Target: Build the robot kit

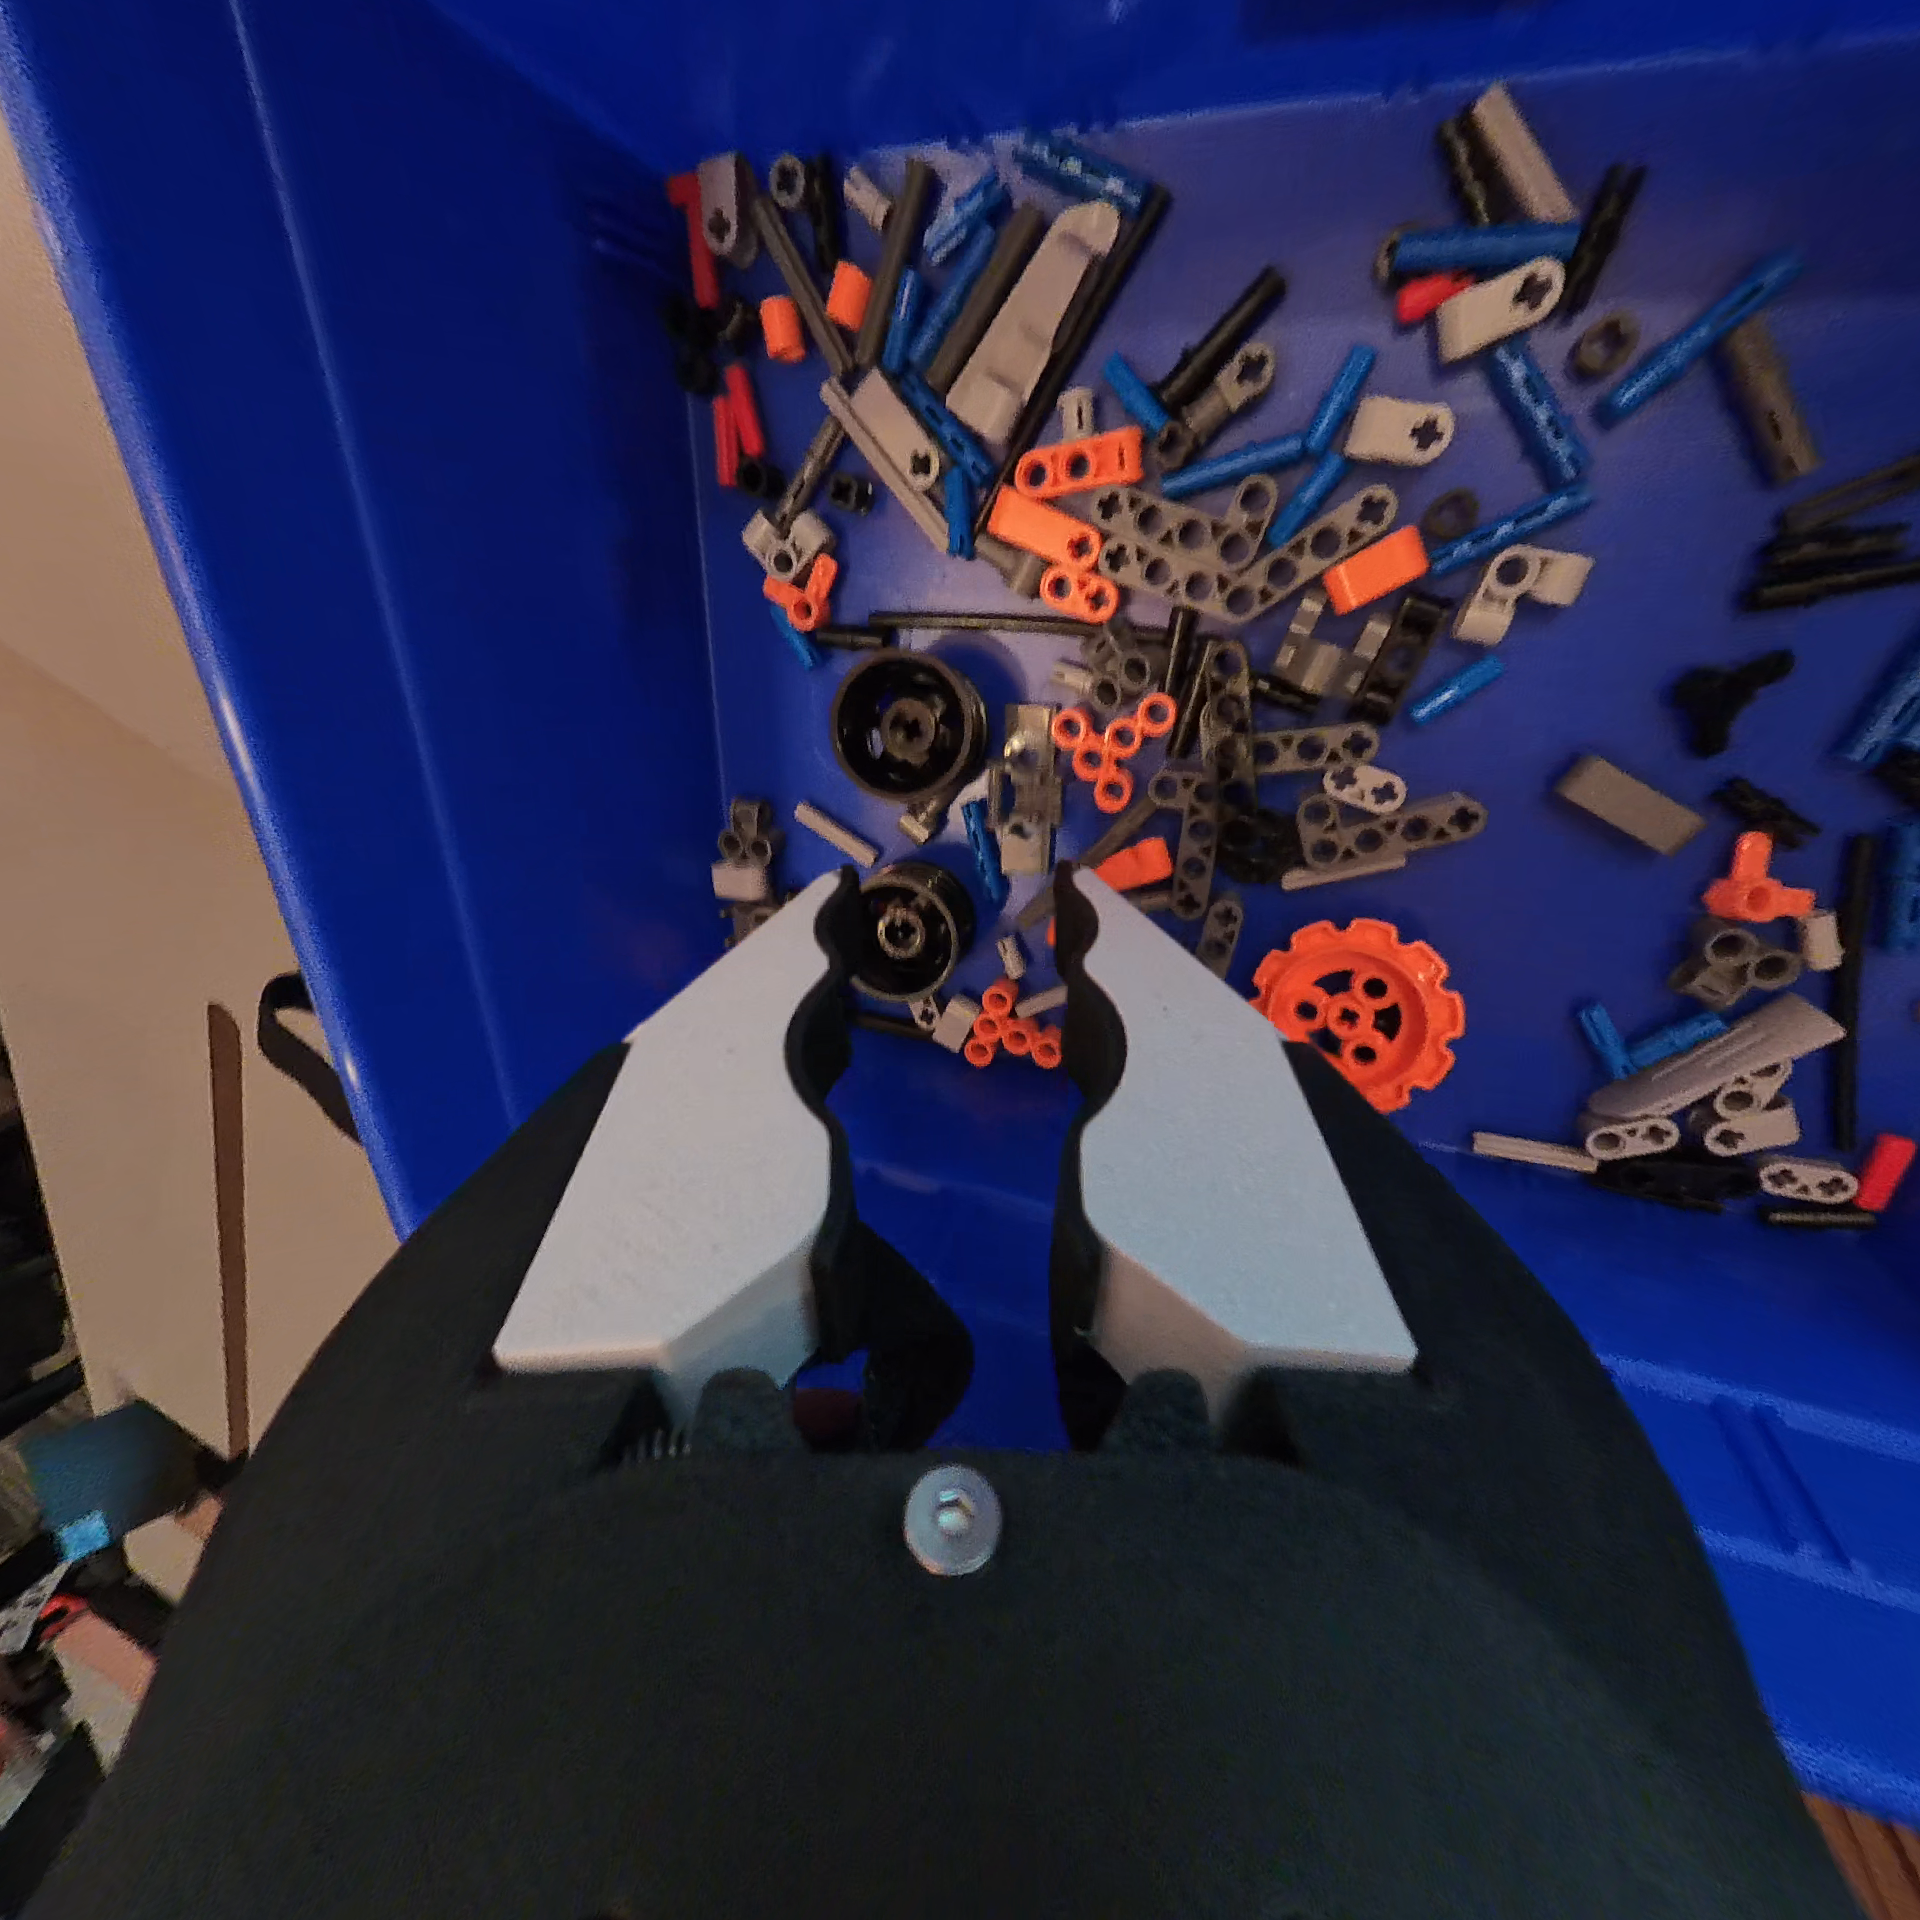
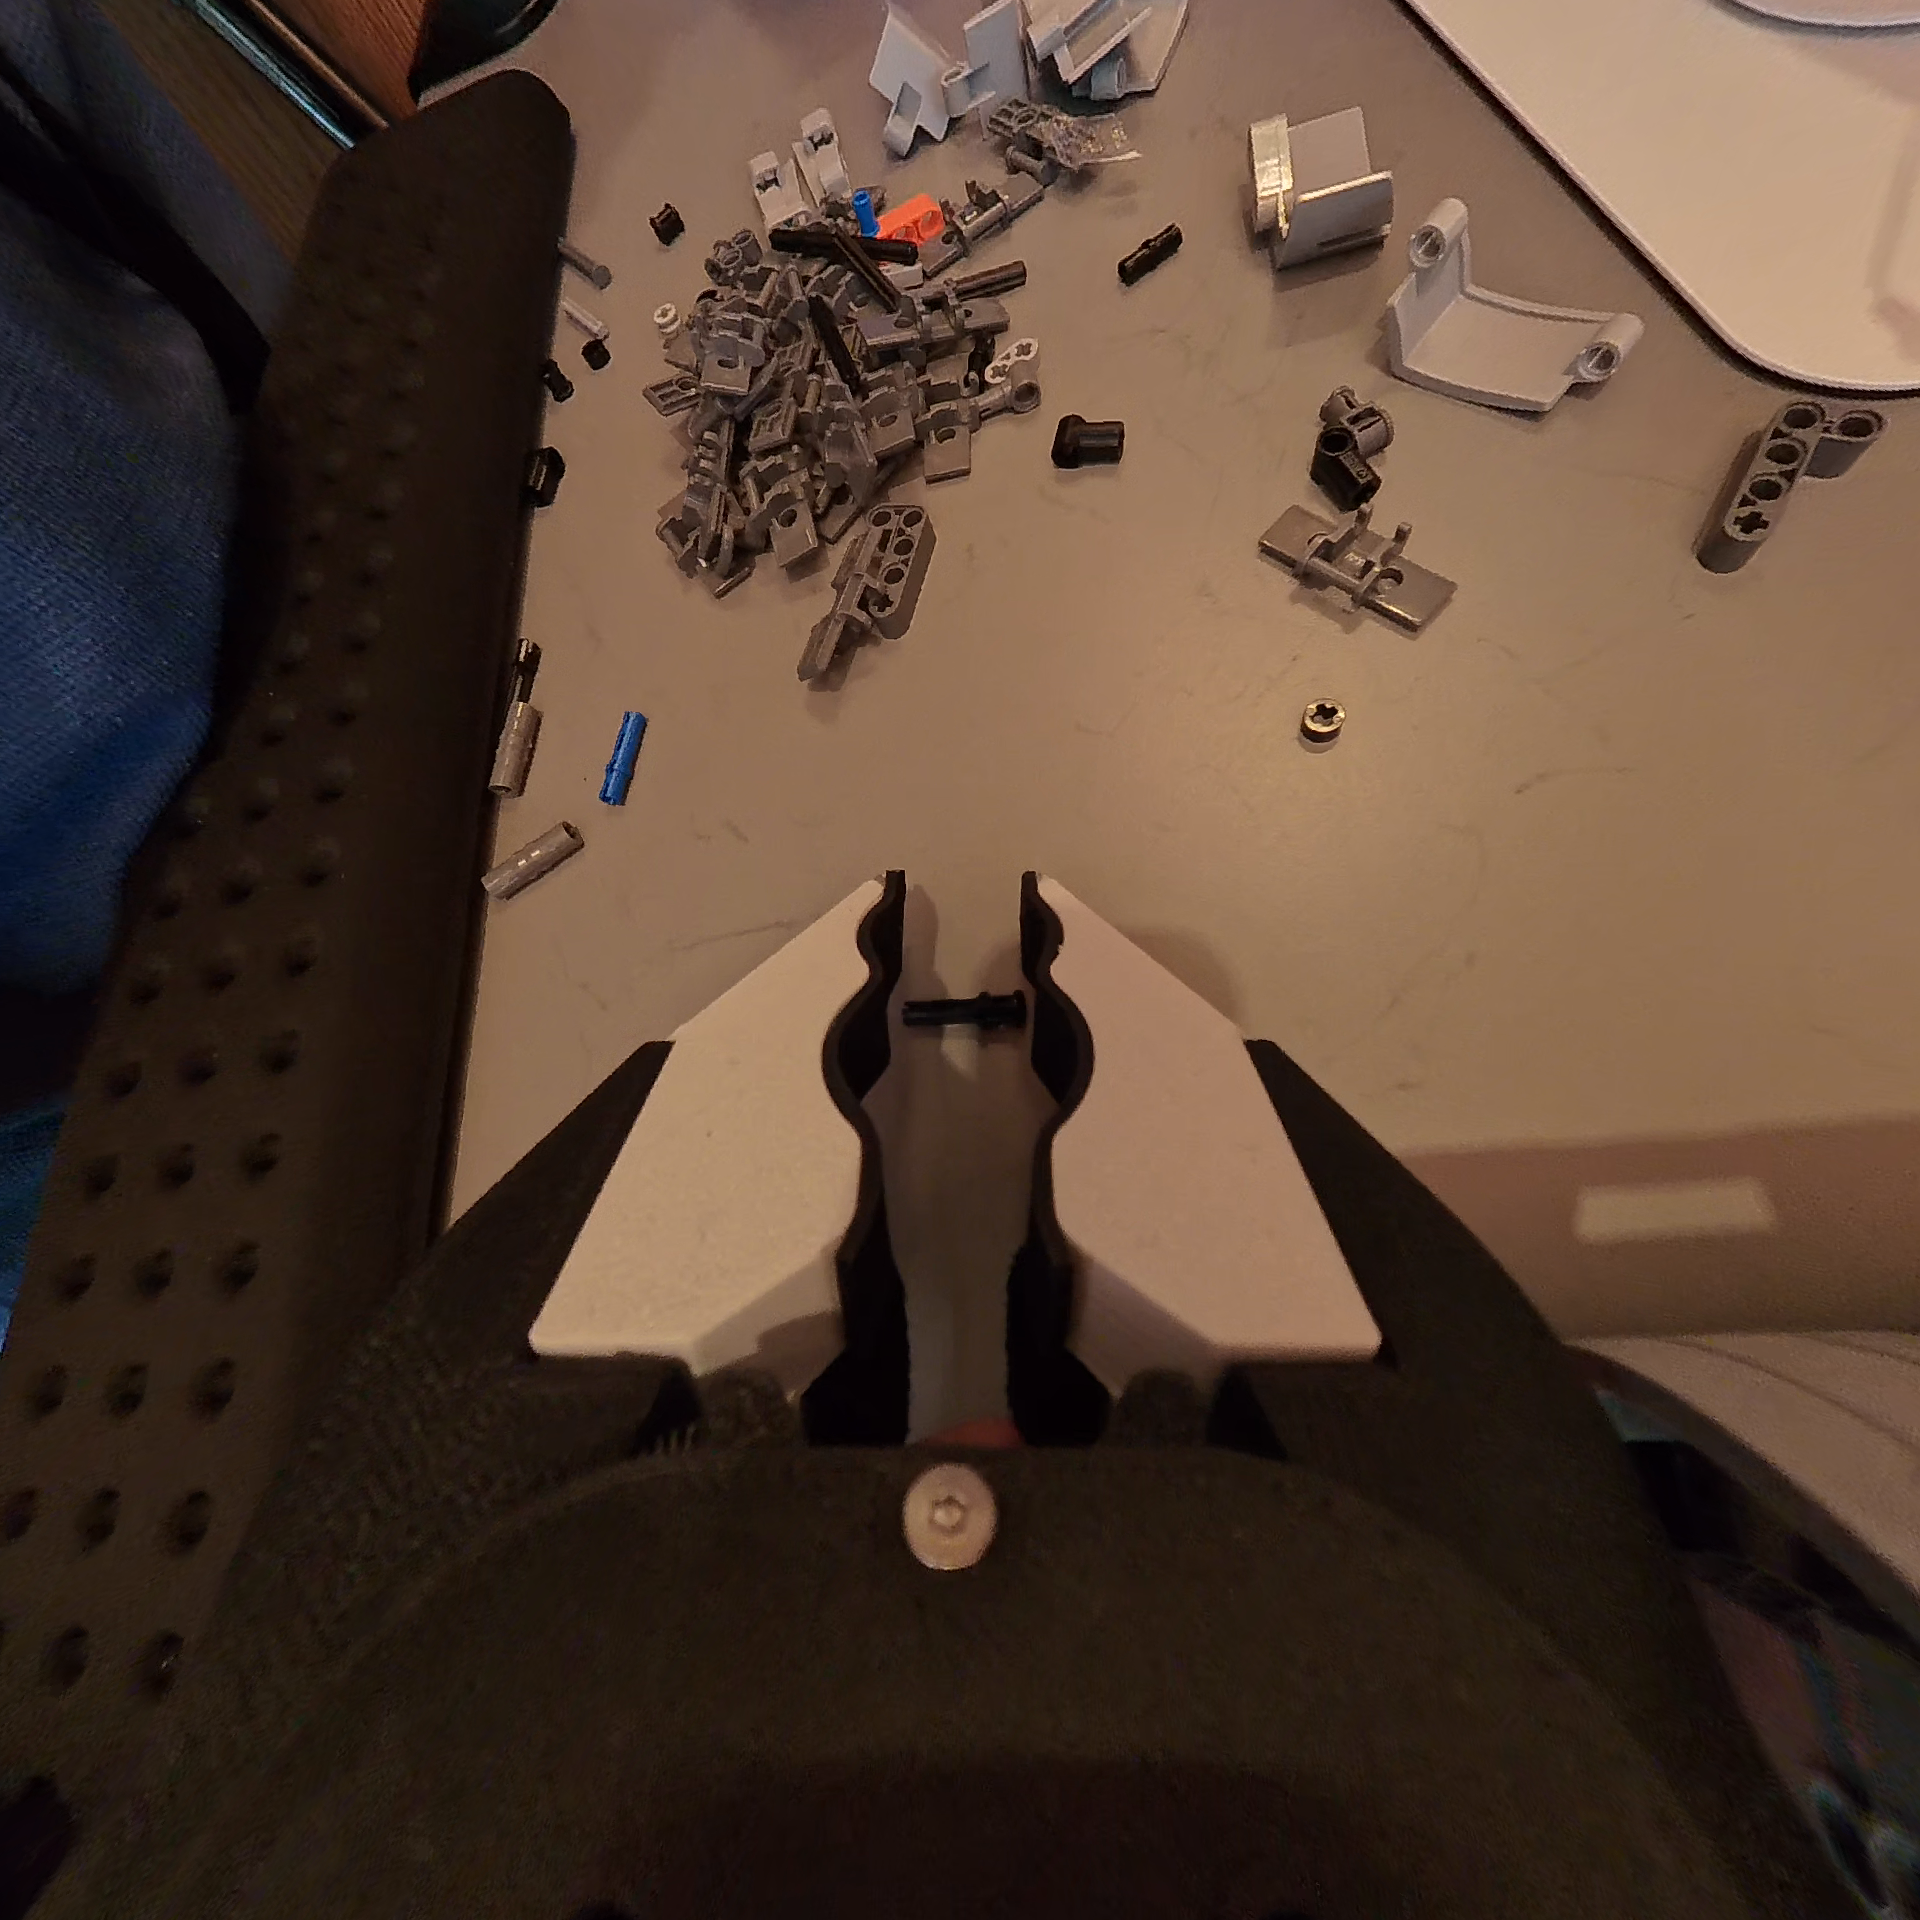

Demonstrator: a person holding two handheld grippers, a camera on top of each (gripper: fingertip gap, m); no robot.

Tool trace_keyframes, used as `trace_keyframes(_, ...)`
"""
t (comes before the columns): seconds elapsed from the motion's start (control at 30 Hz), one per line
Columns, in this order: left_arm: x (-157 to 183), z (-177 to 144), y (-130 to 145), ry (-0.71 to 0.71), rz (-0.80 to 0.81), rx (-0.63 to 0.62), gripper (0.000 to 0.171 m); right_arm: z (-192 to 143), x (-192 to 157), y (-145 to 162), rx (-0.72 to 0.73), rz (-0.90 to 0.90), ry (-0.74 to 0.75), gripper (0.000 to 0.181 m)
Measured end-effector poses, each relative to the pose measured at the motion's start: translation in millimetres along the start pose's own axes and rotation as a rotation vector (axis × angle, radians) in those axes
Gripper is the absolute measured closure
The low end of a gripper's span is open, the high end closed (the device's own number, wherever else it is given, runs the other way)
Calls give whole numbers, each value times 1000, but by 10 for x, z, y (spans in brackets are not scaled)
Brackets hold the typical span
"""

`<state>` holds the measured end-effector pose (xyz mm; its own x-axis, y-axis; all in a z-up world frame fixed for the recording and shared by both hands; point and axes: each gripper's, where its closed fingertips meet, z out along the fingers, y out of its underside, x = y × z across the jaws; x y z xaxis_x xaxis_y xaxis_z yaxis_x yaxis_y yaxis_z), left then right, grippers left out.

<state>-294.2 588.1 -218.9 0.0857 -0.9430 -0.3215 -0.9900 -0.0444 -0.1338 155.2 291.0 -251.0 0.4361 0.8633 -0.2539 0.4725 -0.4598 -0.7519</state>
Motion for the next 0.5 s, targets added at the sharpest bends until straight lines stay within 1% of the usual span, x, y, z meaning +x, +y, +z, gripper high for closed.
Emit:
trace_keyframes(0.03,-7,24,-43,3,5,7,135,-2,-1,-1,1,1,-1,162)
trace_keyframes(0.17,-48,186,-108,12,37,-30,136,-3,-2,-2,2,-1,0,161)
trace_keyframes(0.27,-104,293,-96,2,52,-64,140,-5,-4,-4,4,-3,0,161)
trace_keyframes(0.5,-104,284,-92,23,51,-72,142,-8,-6,-8,7,-1,-4,161)
